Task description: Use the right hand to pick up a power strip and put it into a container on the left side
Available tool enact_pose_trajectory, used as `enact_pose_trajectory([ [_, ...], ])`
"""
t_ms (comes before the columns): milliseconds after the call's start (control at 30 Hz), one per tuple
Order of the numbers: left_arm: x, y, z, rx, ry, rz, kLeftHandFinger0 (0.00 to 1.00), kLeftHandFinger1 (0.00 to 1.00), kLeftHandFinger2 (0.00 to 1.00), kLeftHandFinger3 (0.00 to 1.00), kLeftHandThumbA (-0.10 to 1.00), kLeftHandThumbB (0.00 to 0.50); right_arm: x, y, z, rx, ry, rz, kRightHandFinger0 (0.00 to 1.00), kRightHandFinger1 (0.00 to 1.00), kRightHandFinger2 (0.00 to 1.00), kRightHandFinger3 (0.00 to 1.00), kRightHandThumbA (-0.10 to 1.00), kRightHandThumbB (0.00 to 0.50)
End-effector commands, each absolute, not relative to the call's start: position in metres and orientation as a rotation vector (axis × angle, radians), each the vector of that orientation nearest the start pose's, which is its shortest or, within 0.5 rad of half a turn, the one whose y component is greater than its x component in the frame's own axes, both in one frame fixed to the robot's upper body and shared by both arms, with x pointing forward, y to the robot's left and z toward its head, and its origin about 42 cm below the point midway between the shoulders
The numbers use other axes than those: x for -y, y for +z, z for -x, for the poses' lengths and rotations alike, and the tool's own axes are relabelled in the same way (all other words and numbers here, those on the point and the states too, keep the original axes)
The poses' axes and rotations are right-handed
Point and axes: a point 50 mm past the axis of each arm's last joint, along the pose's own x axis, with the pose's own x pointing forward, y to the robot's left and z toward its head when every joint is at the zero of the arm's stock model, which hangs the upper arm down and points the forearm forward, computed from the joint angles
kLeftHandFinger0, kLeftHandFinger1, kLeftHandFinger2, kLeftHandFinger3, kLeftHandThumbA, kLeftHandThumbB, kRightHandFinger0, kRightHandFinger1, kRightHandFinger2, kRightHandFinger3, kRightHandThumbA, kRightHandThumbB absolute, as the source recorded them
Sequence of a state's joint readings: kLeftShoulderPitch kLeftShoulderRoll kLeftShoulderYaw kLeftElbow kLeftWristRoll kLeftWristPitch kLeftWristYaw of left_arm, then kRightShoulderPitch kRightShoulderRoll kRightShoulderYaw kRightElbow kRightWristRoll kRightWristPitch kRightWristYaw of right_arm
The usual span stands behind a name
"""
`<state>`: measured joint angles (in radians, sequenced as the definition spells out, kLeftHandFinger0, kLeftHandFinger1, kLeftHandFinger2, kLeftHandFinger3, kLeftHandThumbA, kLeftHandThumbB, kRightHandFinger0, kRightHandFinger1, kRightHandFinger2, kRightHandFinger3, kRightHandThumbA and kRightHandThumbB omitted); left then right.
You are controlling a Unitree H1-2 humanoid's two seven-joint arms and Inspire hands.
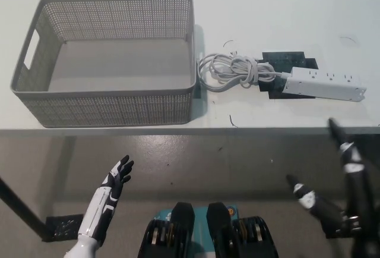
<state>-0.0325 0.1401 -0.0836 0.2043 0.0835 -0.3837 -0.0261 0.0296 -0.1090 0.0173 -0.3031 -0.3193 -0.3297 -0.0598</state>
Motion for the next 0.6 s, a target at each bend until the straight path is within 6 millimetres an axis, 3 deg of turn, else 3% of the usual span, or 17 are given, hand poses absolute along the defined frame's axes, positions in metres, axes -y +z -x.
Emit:
enact_pose_trajectory([
  [0,-0.235,0.096,-0.291,0.347,-0.171,-0.241,1.0,1.0,1.0,1.0,1.0,0.245,0.244,0.291,-0.254,0.771,-0.11,0.994,1.0,1.0,1.0,1.0,0.77,0.403],
  [33,-0.235,0.096,-0.291,0.347,-0.173,-0.242,1.0,1.0,1.0,1.0,1.0,0.248,0.242,0.304,-0.258,0.77,-0.125,1.061,1.0,1.0,1.0,1.0,0.71,0.435],
  [133,-0.235,0.097,-0.291,0.35,-0.172,-0.252,1.0,1.0,1.0,1.0,1.0,0.256,0.237,0.327,-0.272,0.775,-0.161,1.197,1.0,1.0,1.0,1.0,0.67,0.453],
  [300,-0.237,0.097,-0.293,0.351,-0.174,-0.254,1.0,1.0,1.0,1.0,1.0,0.261,0.227,0.35,-0.308,0.702,-0.163,1.342,1.0,1.0,1.0,1.0,0.85,0.435],
  [567,-0.239,0.097,-0.29,0.352,-0.176,-0.267,1.0,1.0,1.0,1.0,1.0,0.267,0.205,0.357,-0.366,0.554,-0.052,1.386,1.0,1.0,1.0,1.0,1.0,0.396],
])
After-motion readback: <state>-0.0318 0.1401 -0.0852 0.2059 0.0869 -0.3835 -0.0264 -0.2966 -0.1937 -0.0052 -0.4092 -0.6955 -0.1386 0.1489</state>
